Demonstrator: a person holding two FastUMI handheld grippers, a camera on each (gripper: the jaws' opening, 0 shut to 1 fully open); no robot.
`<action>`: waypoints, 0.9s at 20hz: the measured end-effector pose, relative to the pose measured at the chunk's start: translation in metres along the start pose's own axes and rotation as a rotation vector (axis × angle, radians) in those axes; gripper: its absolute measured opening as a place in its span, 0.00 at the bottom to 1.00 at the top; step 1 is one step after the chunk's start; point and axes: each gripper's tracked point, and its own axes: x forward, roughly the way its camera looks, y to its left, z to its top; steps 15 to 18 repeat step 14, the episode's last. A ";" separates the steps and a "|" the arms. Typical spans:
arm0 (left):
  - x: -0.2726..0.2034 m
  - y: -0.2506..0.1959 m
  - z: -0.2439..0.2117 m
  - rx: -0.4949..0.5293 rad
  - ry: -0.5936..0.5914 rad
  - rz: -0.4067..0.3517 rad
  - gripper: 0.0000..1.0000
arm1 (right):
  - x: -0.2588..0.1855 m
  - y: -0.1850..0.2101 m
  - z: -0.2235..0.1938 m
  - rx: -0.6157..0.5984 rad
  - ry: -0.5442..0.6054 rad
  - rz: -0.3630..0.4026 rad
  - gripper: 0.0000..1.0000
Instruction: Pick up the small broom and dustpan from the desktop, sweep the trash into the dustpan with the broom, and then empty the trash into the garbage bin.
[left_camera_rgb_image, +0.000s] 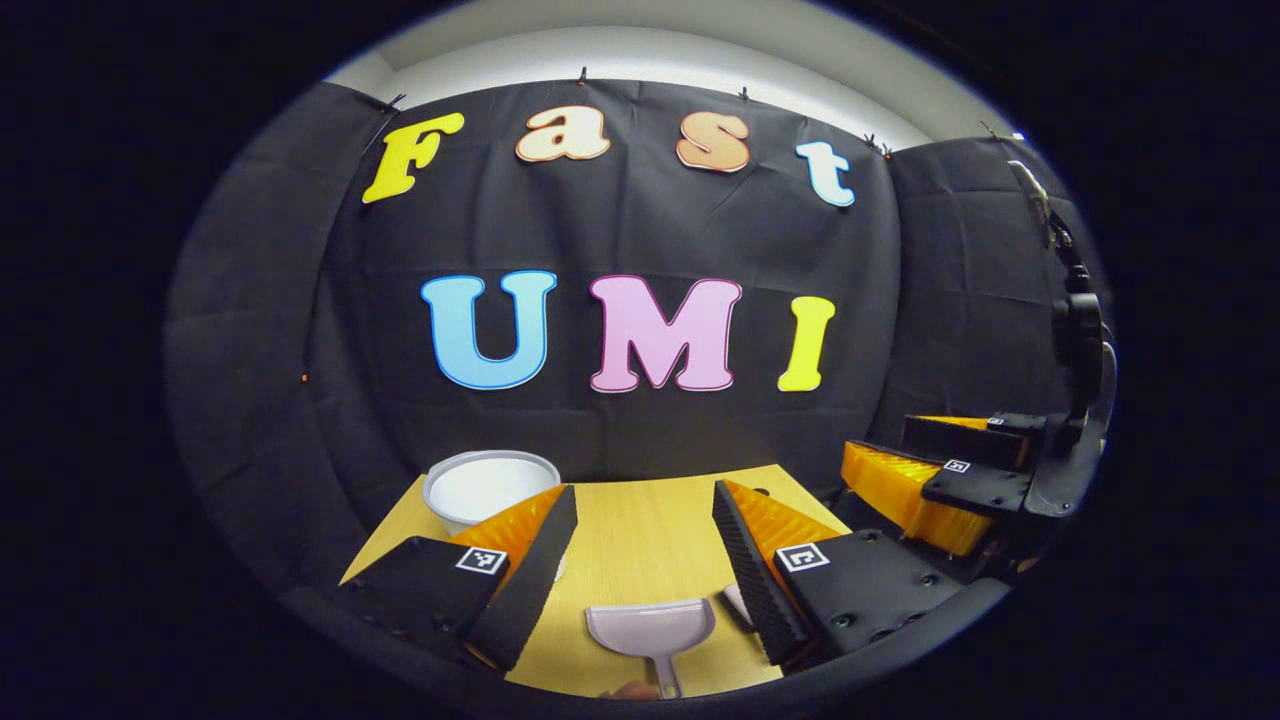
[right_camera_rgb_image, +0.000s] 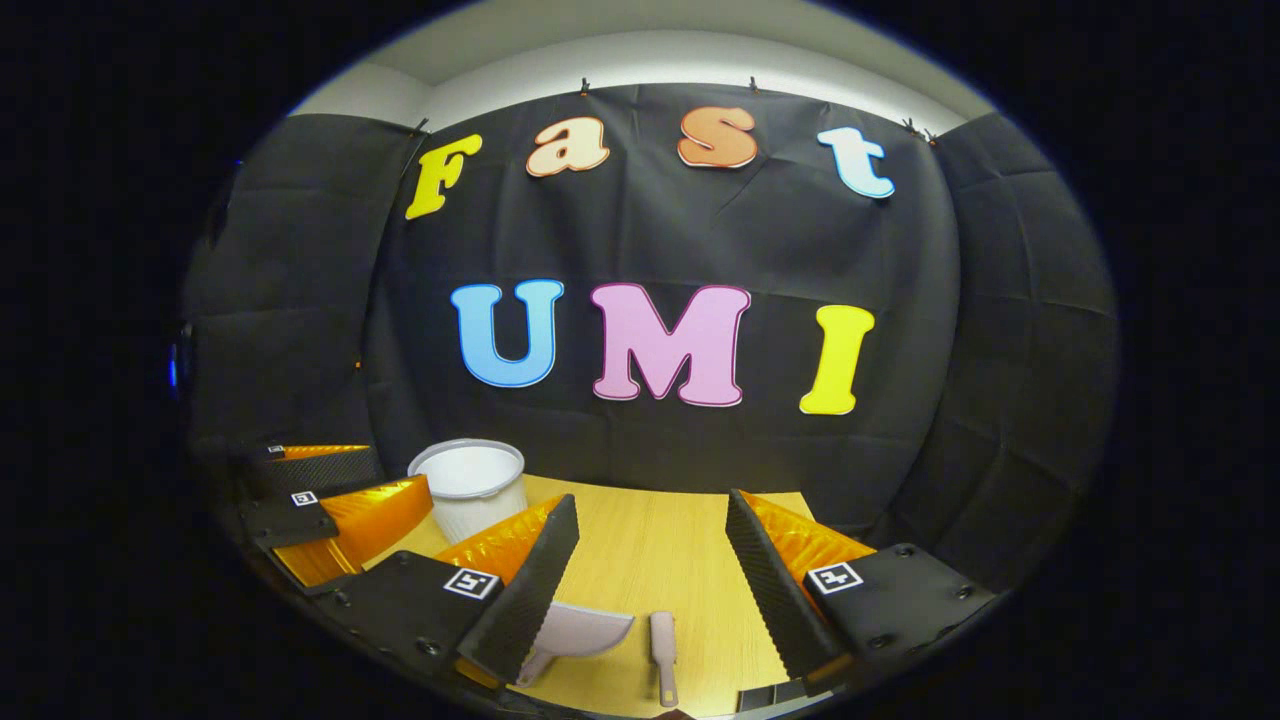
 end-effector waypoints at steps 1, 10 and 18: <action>-0.004 0.000 0.004 0.004 -0.021 -0.011 0.80 | 0.001 -0.001 0.001 0.000 0.000 -0.010 0.96; -0.014 -0.006 0.032 -0.041 -0.112 0.079 0.80 | -0.003 -0.012 0.019 -0.027 -0.072 0.015 0.96; -0.008 -0.009 0.030 -0.078 -0.096 0.104 0.80 | -0.001 -0.018 0.018 -0.013 -0.069 0.018 0.96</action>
